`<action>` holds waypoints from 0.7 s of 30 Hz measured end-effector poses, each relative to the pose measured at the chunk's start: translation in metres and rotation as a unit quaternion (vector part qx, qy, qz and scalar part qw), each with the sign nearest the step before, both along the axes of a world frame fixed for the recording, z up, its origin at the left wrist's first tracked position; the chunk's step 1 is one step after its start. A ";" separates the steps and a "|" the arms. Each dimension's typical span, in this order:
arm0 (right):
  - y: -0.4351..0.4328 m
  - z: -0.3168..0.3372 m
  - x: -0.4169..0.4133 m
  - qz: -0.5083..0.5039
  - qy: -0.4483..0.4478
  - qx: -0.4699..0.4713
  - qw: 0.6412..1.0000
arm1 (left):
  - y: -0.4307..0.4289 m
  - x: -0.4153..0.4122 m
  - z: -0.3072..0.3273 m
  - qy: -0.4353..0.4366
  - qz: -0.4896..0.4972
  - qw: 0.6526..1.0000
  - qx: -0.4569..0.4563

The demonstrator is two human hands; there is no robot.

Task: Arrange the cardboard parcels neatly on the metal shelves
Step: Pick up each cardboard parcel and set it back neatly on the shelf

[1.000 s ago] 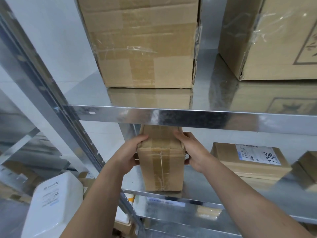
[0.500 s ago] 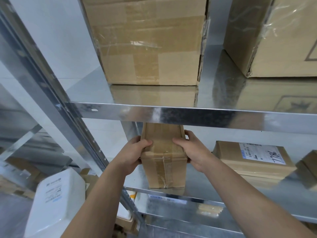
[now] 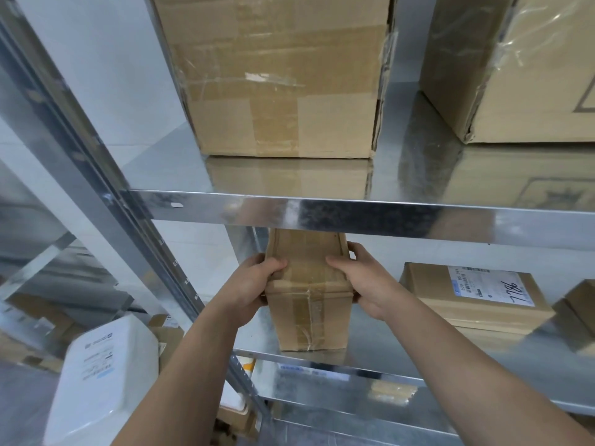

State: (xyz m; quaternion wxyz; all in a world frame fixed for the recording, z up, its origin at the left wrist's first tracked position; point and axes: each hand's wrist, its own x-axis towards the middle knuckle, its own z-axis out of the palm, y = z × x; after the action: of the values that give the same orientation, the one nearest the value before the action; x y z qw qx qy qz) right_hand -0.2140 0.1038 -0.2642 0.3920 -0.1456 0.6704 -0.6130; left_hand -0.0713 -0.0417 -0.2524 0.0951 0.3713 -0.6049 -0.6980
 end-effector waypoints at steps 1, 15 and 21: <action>0.002 0.001 -0.002 -0.001 -0.014 -0.012 1.000 | 0.000 0.000 0.000 0.003 0.004 1.000 0.014; 0.045 -0.020 -0.021 -0.085 -0.183 -0.180 0.963 | 0.006 0.015 -0.068 -0.044 0.133 0.977 0.164; 0.050 -0.045 -0.021 -0.107 -0.208 -0.164 0.958 | 0.002 0.014 -0.078 -0.016 0.165 0.968 0.189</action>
State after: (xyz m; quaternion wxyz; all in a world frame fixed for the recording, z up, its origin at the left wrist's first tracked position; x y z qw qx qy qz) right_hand -0.2351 0.1537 -0.3089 0.4255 -0.0047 0.4757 -0.7698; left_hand -0.0570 -0.0395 -0.3300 0.1279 0.4884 -0.3939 -0.7681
